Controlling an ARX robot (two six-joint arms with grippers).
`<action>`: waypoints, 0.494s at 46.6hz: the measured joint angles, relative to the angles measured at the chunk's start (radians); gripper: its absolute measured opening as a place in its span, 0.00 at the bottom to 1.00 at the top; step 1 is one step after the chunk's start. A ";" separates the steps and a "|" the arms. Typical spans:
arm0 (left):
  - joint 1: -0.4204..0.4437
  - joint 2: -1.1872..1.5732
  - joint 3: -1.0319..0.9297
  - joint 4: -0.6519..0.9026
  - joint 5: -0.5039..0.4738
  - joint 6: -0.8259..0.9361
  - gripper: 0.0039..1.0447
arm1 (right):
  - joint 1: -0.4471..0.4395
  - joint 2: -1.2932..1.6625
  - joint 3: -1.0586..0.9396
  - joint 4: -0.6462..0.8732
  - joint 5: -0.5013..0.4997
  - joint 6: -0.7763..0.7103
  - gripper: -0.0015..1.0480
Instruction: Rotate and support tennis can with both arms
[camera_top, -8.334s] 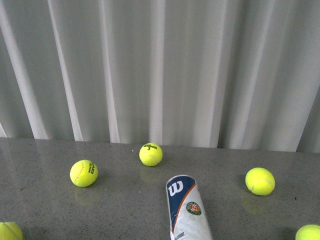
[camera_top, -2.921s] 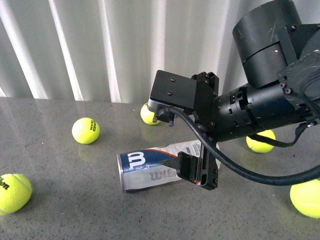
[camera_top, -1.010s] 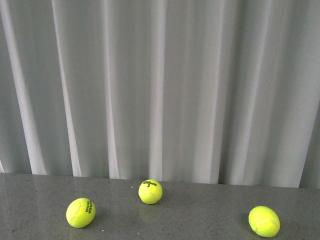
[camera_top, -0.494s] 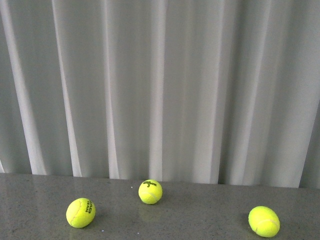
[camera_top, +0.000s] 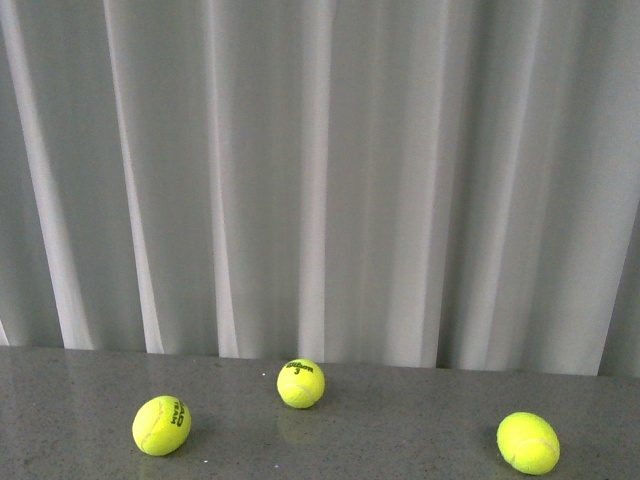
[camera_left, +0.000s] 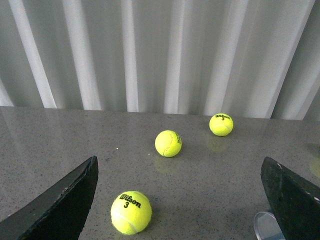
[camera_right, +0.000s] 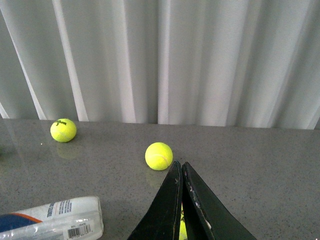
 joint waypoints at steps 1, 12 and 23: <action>0.000 0.000 0.000 0.000 0.000 0.000 0.94 | 0.000 -0.032 0.000 -0.036 0.000 0.000 0.03; 0.000 -0.001 0.000 0.000 0.000 0.000 0.94 | 0.000 -0.171 0.000 -0.177 0.000 0.000 0.03; 0.000 -0.001 0.000 0.000 0.000 0.000 0.94 | 0.000 -0.171 0.000 -0.177 -0.001 -0.002 0.04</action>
